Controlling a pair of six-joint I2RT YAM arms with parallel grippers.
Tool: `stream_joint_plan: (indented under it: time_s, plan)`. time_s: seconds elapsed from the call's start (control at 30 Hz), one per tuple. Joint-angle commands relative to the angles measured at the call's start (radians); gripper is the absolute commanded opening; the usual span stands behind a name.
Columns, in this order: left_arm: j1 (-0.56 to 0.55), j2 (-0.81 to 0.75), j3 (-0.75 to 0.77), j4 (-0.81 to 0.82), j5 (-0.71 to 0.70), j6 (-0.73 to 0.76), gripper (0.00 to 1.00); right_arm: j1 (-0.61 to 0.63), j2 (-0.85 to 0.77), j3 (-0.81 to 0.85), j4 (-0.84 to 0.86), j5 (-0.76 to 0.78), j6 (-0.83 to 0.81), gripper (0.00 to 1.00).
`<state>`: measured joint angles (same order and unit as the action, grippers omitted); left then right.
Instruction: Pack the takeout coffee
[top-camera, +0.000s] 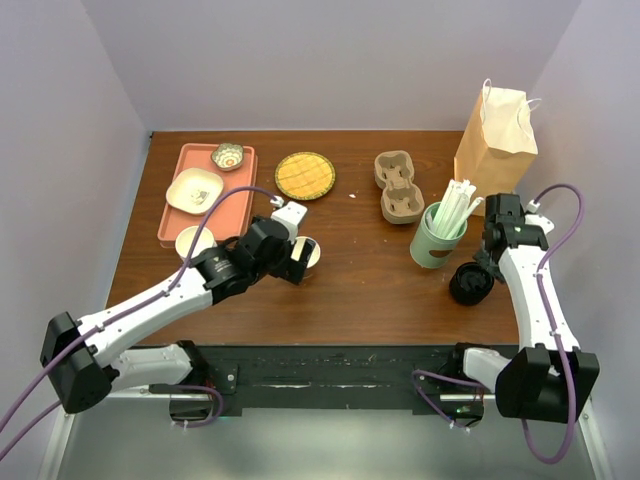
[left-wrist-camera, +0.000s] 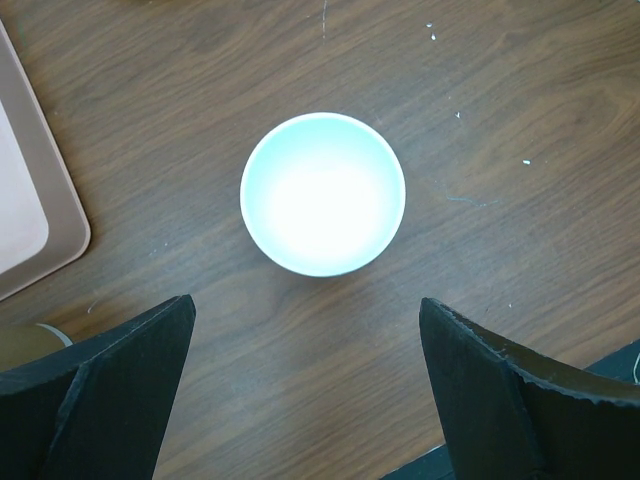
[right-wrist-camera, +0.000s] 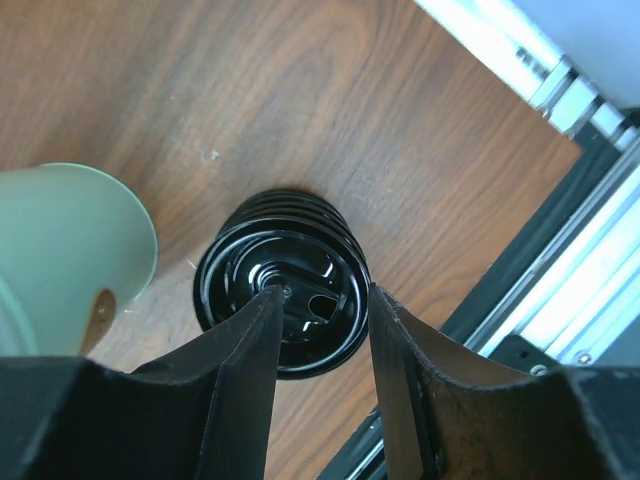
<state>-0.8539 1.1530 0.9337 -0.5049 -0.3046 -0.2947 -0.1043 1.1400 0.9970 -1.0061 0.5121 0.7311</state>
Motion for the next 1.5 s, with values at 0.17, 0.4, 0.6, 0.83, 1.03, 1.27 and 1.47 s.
stream_joint_plan:
  time_s: [0.17, 0.4, 0.6, 0.83, 1.03, 1.27, 1.47]
  plan:
    - [-0.001, -0.084, -0.067, 0.095, -0.022, 0.025, 1.0, -0.028, -0.039, -0.083, 0.035, -0.002, 0.042, 0.43]
    - [0.0, -0.091, -0.058, 0.086, -0.037, 0.035, 1.0, -0.038, 0.009, -0.09, 0.037, 0.048, 0.079, 0.43]
    - [-0.002, -0.085, -0.053, 0.086, -0.065, 0.048, 1.0, -0.044, 0.004, -0.127, 0.101, 0.037, 0.08, 0.43]
    - [0.0, -0.059, -0.016, 0.077, -0.091, 0.077, 1.0, -0.046, -0.057, -0.172, 0.162, 0.031, 0.091, 0.41]
    - [0.0, -0.042, -0.003, 0.063, -0.136, 0.112, 1.0, -0.046, -0.054, -0.184, 0.169, 0.052, 0.082, 0.38]
    - [-0.001, -0.044, 0.011, 0.051, -0.16, 0.132, 1.0, -0.046, -0.028, -0.187, 0.172, 0.052, 0.08, 0.37]
    - [-0.002, -0.056, 0.014, 0.037, -0.146, 0.108, 1.0, -0.048, -0.008, -0.182, 0.169, 0.045, 0.079, 0.38]
